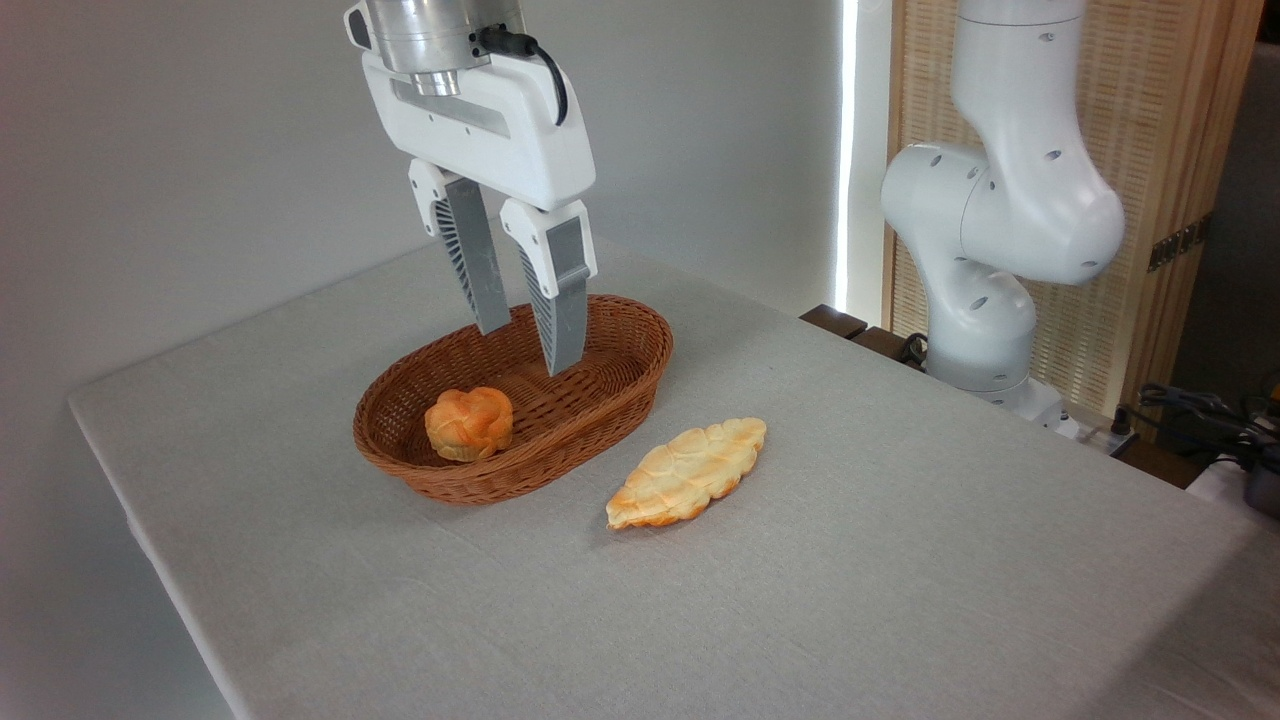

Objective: Put bread into the basket

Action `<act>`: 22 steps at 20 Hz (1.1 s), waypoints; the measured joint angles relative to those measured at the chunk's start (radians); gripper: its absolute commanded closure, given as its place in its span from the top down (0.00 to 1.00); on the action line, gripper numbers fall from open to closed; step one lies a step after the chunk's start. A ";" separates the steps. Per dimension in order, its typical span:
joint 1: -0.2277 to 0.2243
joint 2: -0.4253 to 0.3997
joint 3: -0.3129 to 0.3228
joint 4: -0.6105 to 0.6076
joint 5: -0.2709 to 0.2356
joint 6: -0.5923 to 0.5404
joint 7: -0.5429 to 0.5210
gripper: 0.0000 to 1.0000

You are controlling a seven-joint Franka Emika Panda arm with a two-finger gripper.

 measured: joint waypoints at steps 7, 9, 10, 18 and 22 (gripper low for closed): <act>-0.001 0.010 0.001 -0.003 -0.036 0.034 -0.005 1.00; -0.010 0.010 0.018 -0.003 -0.036 0.035 -0.005 1.00; -0.024 0.010 0.039 -0.003 -0.036 0.035 -0.005 1.00; -0.072 0.009 0.084 -0.003 -0.037 0.035 -0.005 1.00; -0.072 0.010 0.084 -0.003 -0.037 0.035 -0.005 1.00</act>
